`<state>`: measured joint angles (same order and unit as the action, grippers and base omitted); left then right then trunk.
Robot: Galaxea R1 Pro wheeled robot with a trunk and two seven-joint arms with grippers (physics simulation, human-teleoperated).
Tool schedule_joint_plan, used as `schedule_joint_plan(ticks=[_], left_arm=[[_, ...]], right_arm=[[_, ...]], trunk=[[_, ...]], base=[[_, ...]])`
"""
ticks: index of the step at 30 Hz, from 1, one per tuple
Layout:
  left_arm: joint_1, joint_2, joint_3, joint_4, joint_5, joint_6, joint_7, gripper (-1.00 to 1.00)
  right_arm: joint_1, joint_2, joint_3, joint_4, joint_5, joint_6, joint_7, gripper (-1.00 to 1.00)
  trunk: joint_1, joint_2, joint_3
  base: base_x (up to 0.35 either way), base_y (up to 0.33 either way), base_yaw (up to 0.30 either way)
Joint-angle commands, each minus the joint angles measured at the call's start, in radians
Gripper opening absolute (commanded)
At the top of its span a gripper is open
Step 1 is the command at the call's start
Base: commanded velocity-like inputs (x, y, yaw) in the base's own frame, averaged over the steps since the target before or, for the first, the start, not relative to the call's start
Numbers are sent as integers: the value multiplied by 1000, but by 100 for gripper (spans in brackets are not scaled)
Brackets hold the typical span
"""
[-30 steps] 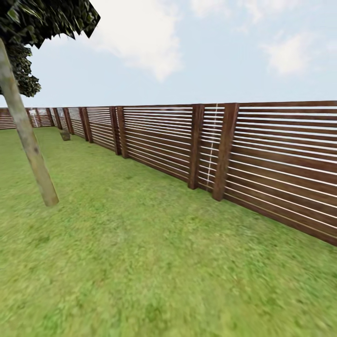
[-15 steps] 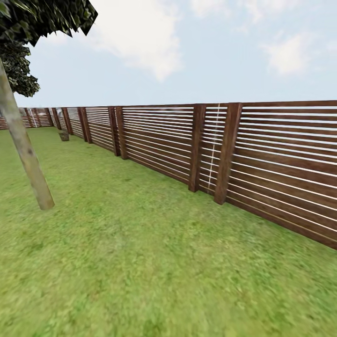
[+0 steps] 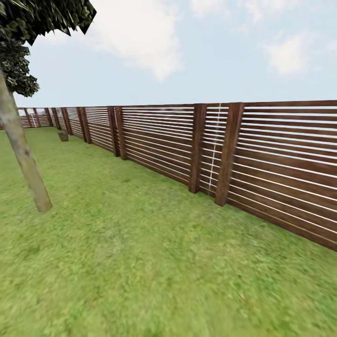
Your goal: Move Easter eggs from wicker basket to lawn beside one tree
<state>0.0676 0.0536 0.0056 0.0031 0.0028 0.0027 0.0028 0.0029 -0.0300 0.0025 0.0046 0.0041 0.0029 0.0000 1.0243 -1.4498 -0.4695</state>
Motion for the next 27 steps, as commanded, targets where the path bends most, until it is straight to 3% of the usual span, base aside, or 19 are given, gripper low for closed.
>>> schedule_joint_plan(ticks=[1,12,18,27], left_arm=[[0,0,1,0,0,0,0,100],[0,0,2,0,2,0,0,100],[0,0,2,0,2,0,0,100],[0,0,3,0,2,0,0,100]], right_arm=[[0,0,0,0,0,0,0,100],[0,-1,-1,0,0,0,0,100],[0,-1,-2,0,0,1,0,100],[0,-1,-2,0,0,0,0,100]], trunk=[[1,0,0],[1,0,0],[1,0,0],[1,0,0]], base=[[346,0,0],[348,0,5],[348,0,179],[348,0,20]])
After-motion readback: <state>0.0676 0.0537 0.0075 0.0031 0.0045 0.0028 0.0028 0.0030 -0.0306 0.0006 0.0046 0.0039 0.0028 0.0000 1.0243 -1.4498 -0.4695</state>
